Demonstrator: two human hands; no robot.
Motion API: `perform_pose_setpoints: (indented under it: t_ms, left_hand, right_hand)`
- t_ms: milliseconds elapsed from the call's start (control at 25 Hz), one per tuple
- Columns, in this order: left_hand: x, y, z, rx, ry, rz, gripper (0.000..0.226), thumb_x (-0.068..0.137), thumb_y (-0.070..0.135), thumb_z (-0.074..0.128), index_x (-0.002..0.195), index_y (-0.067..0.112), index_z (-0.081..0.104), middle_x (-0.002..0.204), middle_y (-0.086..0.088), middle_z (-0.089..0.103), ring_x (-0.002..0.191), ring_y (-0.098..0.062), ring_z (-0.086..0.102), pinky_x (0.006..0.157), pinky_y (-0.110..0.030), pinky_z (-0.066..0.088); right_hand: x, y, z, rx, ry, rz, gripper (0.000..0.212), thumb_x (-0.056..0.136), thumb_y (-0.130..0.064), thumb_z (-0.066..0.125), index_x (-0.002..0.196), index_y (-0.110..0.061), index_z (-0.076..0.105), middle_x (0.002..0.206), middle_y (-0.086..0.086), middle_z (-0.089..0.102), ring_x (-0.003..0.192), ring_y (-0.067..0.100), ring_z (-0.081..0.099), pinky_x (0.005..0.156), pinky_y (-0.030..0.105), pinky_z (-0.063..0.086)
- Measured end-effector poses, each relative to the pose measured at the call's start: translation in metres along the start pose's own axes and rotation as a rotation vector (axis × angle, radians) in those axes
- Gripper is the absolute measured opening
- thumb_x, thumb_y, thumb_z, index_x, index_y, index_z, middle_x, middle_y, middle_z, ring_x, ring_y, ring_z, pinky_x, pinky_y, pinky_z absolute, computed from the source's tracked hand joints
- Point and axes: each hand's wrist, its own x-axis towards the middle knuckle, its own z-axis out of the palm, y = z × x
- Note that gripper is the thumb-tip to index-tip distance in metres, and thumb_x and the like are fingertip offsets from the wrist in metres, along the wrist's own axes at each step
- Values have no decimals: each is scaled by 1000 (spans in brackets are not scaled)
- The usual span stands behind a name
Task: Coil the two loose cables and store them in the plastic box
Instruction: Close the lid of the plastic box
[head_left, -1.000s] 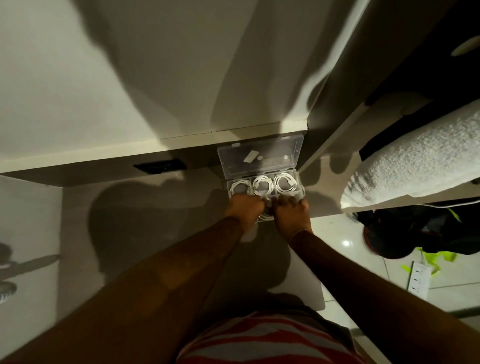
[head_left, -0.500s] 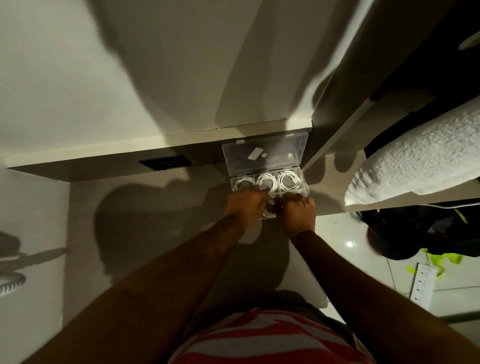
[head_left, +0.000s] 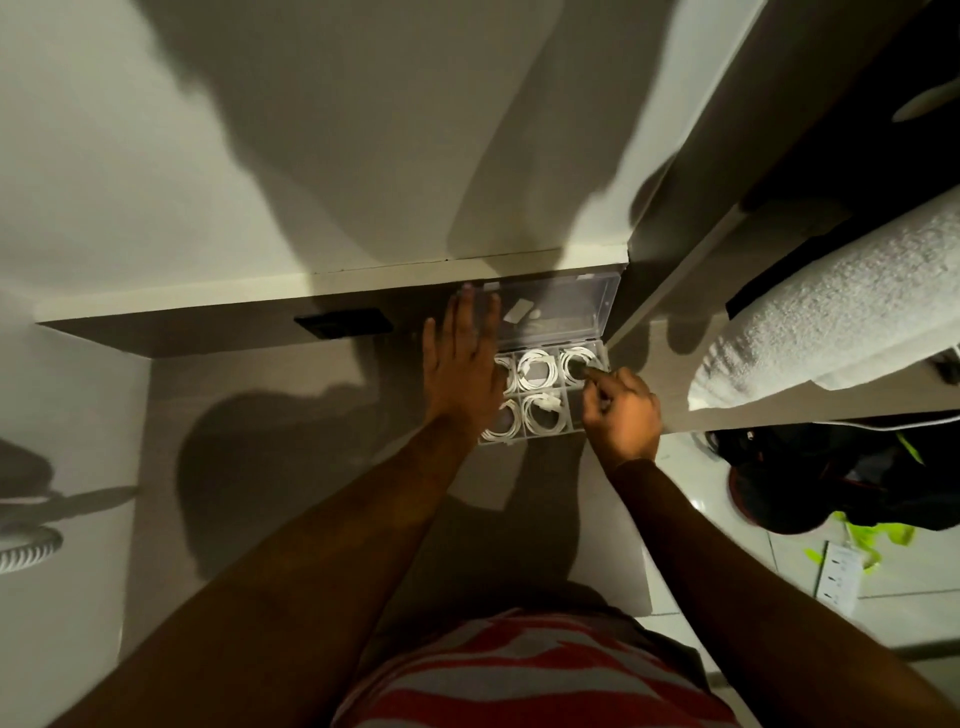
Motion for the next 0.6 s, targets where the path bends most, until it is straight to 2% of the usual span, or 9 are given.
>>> perform_pose_setpoints:
  t_ms: [120, 240, 360, 440, 520, 600]
  left_hand:
    - [2, -4, -3, -47, 1, 3, 112, 86, 38, 70, 169, 23, -5, 178, -14, 5, 164, -34, 8, 130, -60, 15]
    - [-2, -5, -13, -17, 14, 18, 98, 87, 41, 62, 168, 21, 11, 174, -13, 24, 161, -33, 22, 128, -62, 16]
    - [-3, -3, -27, -104, 113, -47, 75, 87, 38, 55, 159, 24, 36, 147, -5, 57, 141, -29, 48, 123, -59, 22]
    - [-11, -6, -30, -160, 158, 32, 60, 87, 36, 53, 146, 24, 52, 130, -3, 64, 126, -27, 56, 116, -55, 32]
    - [-26, -11, -26, -237, 96, 170, 53, 86, 30, 50, 138, 20, 57, 128, -7, 64, 120, -28, 56, 104, -49, 45]
    - [-45, -14, -19, -280, -73, 238, 52, 90, 28, 48, 139, 17, 58, 134, -8, 61, 121, -27, 54, 98, -45, 50]
  right_hand:
    - [2, 8, -5, 25, 48, -16, 31, 98, -24, 59, 123, -20, 77, 102, 10, 70, 94, 32, 68, 87, 47, 57]
    - [2, 10, -6, 61, 97, -39, 30, 97, -19, 61, 122, -17, 78, 102, 10, 68, 94, 31, 66, 84, 44, 57]
    - [0, 10, -8, 104, 239, -116, 18, 96, -14, 61, 107, -15, 74, 100, 10, 59, 94, 28, 58, 81, 37, 50]
    - [0, 10, -11, 109, 259, -176, 3, 94, -13, 58, 95, -15, 60, 99, 8, 53, 94, 26, 51, 79, 36, 42]
    - [3, 13, -13, 72, 209, -234, 7, 90, -14, 56, 89, -16, 50, 98, 6, 48, 94, 25, 46, 77, 34, 36]
    - [4, 21, -14, -10, 129, -312, 7, 89, -16, 57, 90, -15, 49, 99, 8, 49, 94, 26, 45, 77, 35, 38]
